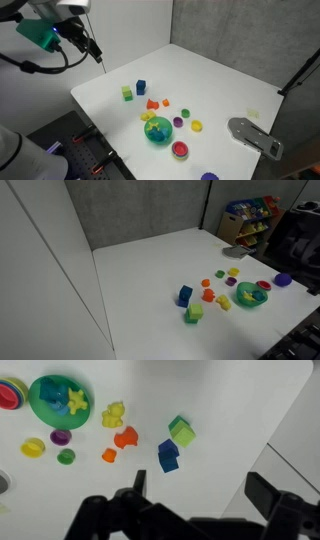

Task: Place the small, yellow bowl in the pink bowl

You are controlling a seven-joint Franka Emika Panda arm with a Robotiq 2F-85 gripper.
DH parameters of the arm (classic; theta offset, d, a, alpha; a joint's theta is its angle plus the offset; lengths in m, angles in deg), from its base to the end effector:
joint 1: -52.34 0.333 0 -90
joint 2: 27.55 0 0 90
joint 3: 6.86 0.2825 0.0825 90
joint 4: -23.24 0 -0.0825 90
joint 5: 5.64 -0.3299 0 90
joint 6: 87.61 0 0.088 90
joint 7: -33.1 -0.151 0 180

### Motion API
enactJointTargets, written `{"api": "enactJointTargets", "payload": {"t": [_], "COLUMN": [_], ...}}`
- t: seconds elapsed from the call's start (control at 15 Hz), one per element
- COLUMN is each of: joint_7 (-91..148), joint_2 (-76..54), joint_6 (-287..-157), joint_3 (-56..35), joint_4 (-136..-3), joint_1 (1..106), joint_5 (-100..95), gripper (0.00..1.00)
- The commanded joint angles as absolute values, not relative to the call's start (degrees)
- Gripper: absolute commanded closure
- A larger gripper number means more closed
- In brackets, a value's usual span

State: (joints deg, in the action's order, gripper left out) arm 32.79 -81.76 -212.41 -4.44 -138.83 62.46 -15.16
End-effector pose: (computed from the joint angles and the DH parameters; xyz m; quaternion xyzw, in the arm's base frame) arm 0.2781 0.0724 0.4240 -0.9855 -0.0624 -0.1405 0.0724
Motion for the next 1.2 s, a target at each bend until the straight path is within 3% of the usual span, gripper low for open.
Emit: {"api": "enactJointTargets", "payload": {"t": [0.0,0.33,1.13], "joint_7": [33.05,33.26,33.38], "joint_2": [-81.52,-79.23,-51.03], "joint_6": [-212.22,-212.39,-225.43], "joint_3": [-4.17,-4.30,-6.01], "joint_4": [-139.22,-138.38,-127.74], "joint_1": [62.13,62.03,56.28], "joint_5": [-15.44,-15.32,-13.41], "gripper": [0.00,0.00,0.00]}}
